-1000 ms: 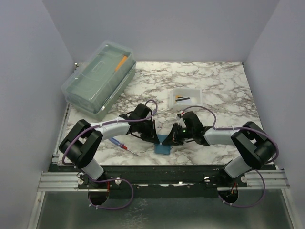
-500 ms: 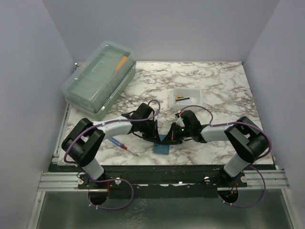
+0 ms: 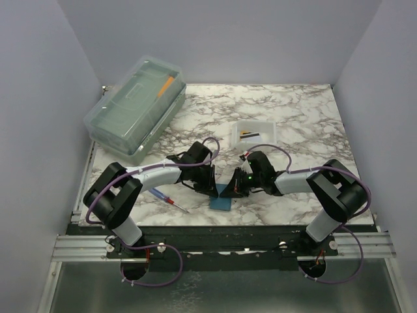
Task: Put the credit cards into the card holder
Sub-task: Close the card holder at the center of the board.
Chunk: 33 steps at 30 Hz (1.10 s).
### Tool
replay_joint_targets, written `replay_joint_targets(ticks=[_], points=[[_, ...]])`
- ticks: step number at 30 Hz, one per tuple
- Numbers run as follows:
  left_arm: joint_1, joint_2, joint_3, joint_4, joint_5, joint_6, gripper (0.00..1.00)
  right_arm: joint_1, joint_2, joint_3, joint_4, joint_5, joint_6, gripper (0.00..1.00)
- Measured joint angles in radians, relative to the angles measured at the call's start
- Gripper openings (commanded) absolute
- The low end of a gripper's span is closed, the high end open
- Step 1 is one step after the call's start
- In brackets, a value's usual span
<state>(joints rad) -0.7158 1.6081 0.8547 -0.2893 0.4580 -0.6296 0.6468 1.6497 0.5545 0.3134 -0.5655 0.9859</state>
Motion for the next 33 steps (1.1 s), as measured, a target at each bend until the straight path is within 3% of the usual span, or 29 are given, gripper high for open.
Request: replay_joint_targets(ticks=[33], points=[[-0.019, 0.035, 0.028, -0.029, 0.015, 0.009, 0.0, 0.0, 0.01, -0.005, 0.026, -0.009, 0.0, 0.0]])
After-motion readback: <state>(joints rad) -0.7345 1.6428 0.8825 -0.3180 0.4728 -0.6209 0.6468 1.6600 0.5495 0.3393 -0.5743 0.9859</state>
